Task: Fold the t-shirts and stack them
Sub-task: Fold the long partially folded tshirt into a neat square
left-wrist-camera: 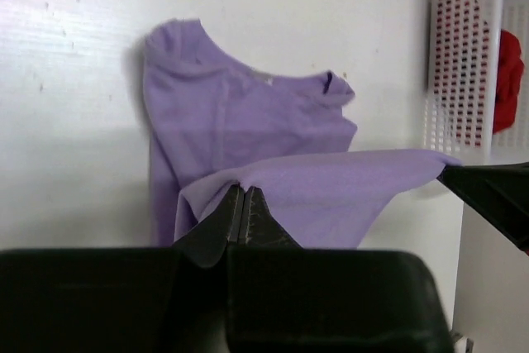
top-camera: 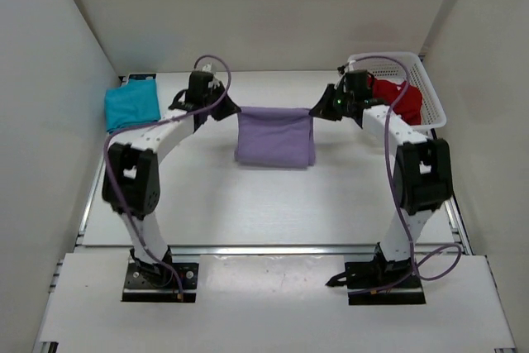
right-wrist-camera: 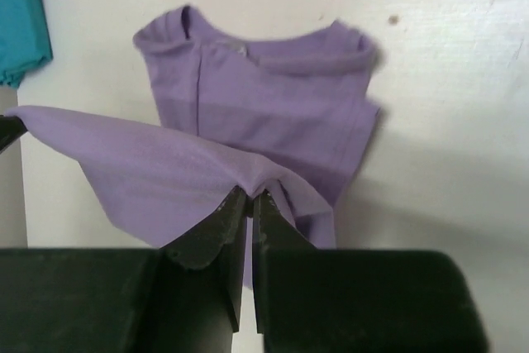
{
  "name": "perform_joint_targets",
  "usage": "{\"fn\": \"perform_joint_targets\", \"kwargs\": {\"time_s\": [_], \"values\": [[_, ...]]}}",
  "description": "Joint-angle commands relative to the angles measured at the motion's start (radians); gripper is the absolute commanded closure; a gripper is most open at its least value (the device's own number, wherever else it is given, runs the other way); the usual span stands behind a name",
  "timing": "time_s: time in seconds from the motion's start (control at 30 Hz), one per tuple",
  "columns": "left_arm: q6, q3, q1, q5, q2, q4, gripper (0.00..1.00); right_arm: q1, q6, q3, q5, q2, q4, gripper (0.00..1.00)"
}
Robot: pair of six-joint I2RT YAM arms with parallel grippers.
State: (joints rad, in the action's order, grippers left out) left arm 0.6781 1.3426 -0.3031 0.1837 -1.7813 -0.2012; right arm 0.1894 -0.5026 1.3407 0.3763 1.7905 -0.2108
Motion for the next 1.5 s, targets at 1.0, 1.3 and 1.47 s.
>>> {"fn": "perform_joint_targets", "kwargs": {"time_s": [1.0,1.3,1.47], "values": [[0.193,-0.353,-0.047,0.114,-0.136,0.422,0.64,0.090,0.038,0.005,-0.004,0.242,0.002,1.00],[0.207,-0.560,-0.036,0.093,0.106,0.493,0.48,0.117,0.033,-0.138,0.009,0.066,0.076,0.96],[0.159,-0.553,0.028,0.089,0.088,0.450,0.07,0.131,0.016,-0.232,-0.001,-0.095,0.151,0.62]]}}
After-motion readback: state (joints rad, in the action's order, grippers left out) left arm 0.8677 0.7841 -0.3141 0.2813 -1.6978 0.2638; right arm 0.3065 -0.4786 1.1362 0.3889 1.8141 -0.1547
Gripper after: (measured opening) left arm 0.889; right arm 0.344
